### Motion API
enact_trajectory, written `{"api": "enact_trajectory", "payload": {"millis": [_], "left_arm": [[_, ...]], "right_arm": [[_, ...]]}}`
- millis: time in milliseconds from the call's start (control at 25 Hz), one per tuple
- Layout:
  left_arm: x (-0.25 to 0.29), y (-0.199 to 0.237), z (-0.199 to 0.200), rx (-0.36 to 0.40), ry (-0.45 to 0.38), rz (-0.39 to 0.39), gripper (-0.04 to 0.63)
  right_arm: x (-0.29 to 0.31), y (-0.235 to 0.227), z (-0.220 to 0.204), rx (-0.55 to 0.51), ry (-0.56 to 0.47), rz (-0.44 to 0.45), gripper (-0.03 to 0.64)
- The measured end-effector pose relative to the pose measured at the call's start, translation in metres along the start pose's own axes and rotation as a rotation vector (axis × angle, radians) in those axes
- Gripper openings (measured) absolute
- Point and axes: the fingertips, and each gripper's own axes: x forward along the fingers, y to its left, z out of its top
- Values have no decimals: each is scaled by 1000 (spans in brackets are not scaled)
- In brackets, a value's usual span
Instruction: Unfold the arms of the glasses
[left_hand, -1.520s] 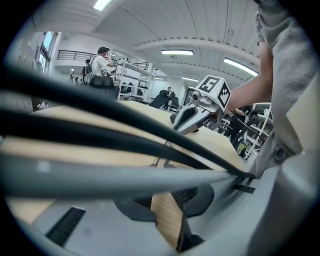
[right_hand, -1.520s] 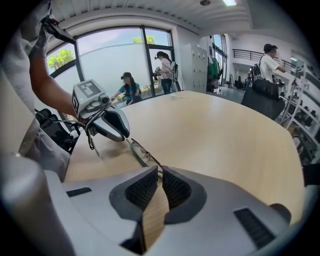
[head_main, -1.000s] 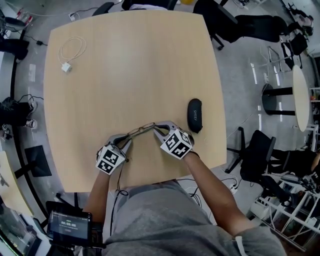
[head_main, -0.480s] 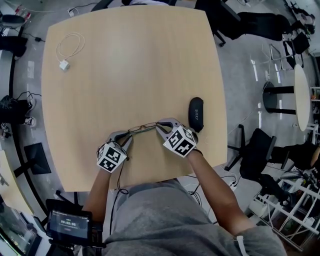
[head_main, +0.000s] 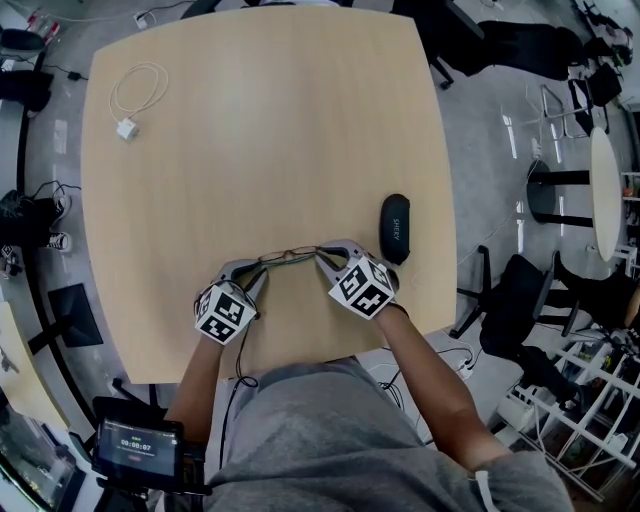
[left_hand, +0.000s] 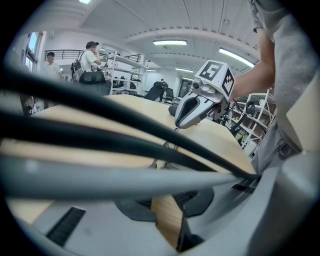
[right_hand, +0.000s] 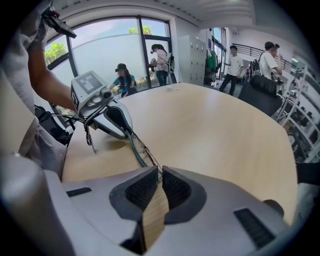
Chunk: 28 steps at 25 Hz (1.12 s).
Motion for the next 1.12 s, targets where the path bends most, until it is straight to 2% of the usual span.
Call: {"api": "enact_trajectory", "payload": {"millis": [400,600,1120], "left_arm": [[3,-4,1,4,9,-16,34],[3,-5,2,11,11,-21,34],[3,-7,0,7,8,-29,34]], "right_arm": [[-7,10,-17,7,53,17,12],[-3,6,-13,-2,37,1,12],[0,12,-18,-3,109,4,12]]}}
